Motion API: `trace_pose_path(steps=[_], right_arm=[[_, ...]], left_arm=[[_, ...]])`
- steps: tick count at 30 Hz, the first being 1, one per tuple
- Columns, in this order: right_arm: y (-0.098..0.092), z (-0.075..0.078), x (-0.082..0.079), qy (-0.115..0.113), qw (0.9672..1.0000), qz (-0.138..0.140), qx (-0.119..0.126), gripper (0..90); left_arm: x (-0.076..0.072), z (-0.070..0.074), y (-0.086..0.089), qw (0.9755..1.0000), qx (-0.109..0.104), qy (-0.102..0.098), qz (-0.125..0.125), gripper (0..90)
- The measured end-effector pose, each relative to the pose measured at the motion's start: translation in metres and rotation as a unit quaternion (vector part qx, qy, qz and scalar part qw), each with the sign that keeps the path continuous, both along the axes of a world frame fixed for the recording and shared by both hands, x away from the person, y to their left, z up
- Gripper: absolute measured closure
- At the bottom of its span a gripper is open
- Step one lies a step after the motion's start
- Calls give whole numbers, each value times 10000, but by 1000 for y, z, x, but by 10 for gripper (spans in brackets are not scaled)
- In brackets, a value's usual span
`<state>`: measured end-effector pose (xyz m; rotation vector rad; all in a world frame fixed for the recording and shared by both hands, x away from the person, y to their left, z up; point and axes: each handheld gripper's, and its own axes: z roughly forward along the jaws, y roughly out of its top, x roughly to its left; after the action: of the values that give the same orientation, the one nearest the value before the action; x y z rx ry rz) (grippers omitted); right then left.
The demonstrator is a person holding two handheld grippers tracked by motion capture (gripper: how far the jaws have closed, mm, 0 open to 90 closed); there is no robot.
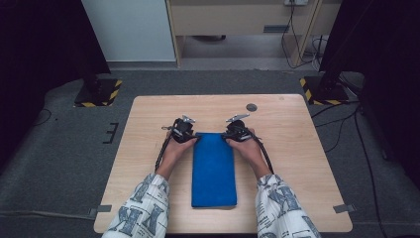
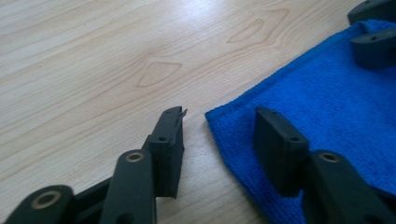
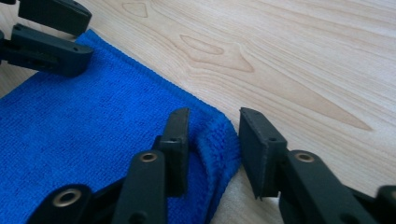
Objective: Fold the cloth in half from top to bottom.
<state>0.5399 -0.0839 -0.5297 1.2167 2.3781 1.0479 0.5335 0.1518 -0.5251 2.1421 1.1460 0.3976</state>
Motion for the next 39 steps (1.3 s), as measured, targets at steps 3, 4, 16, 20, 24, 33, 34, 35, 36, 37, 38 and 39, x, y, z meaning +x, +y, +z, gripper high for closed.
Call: trace_pose_path(steps=[3, 4, 16, 20, 24, 33, 34, 35, 36, 37, 38, 39], right_arm=[[1, 1, -1, 12, 10000, 48, -26, 710], [2, 1, -2, 65, 10000, 64, -5, 750], [2, 0, -7, 32, 9999, 71, 151, 859], [0, 4, -8, -11, 9998, 130, 181, 860], [-1, 14, -11, -107, 9996, 153, 228, 861], [-6, 35, -19, -339, 9986, 184, 363, 861], [-6, 38, -21, -339, 9985, 172, 384, 860], [-6, 40, -21, -385, 9983, 187, 396, 860], [-7, 42, -22, -412, 9982, 193, 395, 860], [-6, 45, -23, -438, 9981, 187, 391, 860], [-6, 47, -24, -459, 9980, 196, 397, 860], [-6, 49, -25, -477, 9979, 198, 396, 860]], left_arm=[[-1, 0, -1, 10000, -18, 28, 27, 575], [-2, 1, -4, 10000, -12, 48, -42, 626], [-10, 0, -8, 9998, -154, 6, -82, 858], [-12, 4, -7, 9997, -239, -49, -69, 864], [-16, 14, -9, 9993, -272, -220, -109, 865], [-24, 35, -6, 9981, -400, -466, -102, 865], [-25, 37, -5, 9979, -412, -491, -105, 866], [-26, 40, -5, 9976, -442, -524, -96, 866], [-27, 43, -5, 9973, -460, -561, -101, 866], [-29, 46, -5, 9970, -475, -602, -100, 867], [-30, 48, -5, 9968, -479, -635, -107, 867], [-30, 50, -5, 9965, -498, -665, -109, 867]])
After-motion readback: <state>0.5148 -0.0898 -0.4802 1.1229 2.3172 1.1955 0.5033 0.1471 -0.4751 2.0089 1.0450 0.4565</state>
